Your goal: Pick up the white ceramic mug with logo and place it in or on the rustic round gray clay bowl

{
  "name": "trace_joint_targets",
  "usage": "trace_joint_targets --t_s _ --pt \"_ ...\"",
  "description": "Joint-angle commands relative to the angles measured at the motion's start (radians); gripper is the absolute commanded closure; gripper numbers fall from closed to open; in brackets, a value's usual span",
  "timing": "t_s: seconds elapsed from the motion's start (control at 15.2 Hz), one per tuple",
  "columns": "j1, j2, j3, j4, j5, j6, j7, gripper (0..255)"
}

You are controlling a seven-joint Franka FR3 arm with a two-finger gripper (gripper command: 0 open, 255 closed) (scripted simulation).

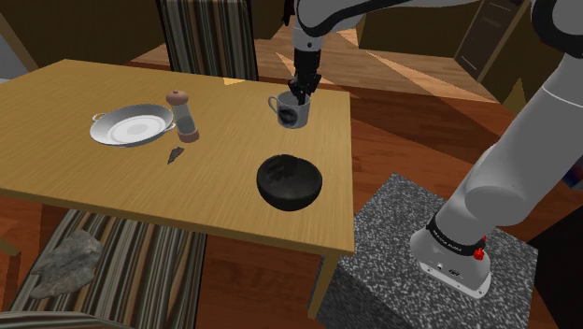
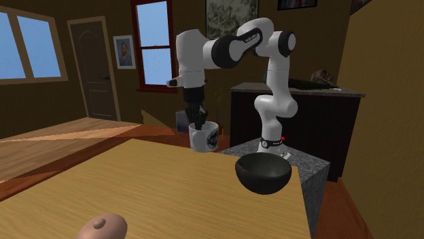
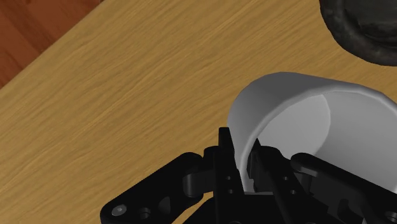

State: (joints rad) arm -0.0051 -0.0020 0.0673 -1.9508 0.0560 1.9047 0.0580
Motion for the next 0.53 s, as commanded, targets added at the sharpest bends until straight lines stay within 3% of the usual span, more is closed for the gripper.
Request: trace_joint_targets --t_s 0.0,0.33,0.46 --pt "-0.001 -0.009 -0.001 0.017 0.0 -0.026 0.0 255" --pt "-0.001 -0.017 -0.001 0.067 0.0 -0.085 0.002 255" --pt "0.018 -0.061 0.019 0.02 0.006 -0.079 0.039 255"
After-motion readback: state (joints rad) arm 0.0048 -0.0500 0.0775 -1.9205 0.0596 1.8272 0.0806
